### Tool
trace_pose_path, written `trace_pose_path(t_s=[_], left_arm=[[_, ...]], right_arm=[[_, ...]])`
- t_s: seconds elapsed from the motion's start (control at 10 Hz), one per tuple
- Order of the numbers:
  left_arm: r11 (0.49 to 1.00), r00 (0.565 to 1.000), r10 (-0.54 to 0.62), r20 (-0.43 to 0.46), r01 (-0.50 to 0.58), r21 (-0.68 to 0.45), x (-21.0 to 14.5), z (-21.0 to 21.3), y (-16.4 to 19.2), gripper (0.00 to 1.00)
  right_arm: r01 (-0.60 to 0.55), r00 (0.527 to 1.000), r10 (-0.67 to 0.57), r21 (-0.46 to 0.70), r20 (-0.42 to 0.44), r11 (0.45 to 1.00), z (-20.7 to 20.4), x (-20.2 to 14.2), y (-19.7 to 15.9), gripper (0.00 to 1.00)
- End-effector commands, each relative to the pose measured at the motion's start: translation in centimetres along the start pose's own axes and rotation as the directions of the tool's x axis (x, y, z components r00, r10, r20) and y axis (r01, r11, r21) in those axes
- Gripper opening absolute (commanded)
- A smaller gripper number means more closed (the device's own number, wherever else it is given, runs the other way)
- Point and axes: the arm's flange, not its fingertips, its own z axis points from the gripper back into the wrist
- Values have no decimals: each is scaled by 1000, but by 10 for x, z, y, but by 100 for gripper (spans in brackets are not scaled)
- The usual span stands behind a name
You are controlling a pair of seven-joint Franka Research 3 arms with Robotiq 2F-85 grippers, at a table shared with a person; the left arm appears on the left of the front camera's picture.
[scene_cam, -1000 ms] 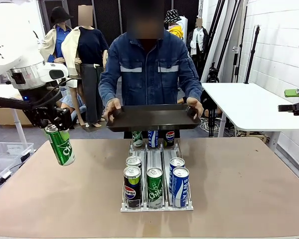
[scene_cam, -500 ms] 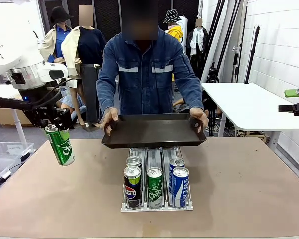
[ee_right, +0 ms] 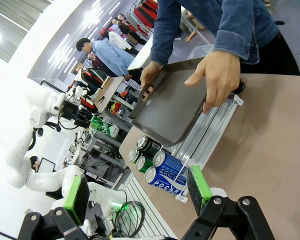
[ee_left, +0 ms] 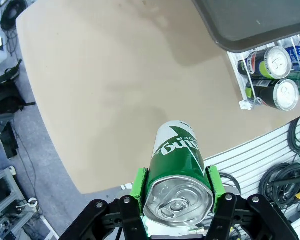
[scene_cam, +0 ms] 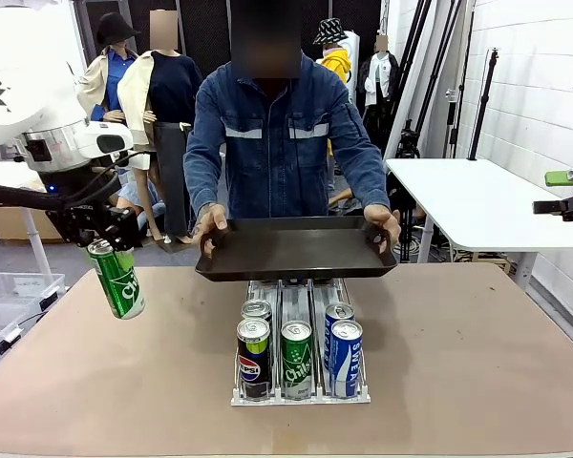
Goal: Retrieve and hand over the desired beverage to the person.
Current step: Place the picked can on the Handle tray extended by the person.
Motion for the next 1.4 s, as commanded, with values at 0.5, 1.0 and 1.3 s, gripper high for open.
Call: trace_pose_path(t_s=[0.5, 1.0, 1.3], left_arm=[[995, 995, -84, -60, 81, -59, 83, 56, -43, 0], [993, 992, -106, -62, 103, -49, 149, 67, -70, 0], [988, 985, -144, -94, 138, -61, 188, 49, -91, 0]], right_arm=[[-3, 1000, 3, 14, 5, 1000, 0, 0, 1, 100], [-3, 1000, 3, 14, 5, 1000, 0, 0, 1, 100], [-3, 1000, 3, 14, 5, 1000, 0, 0, 1, 100]])
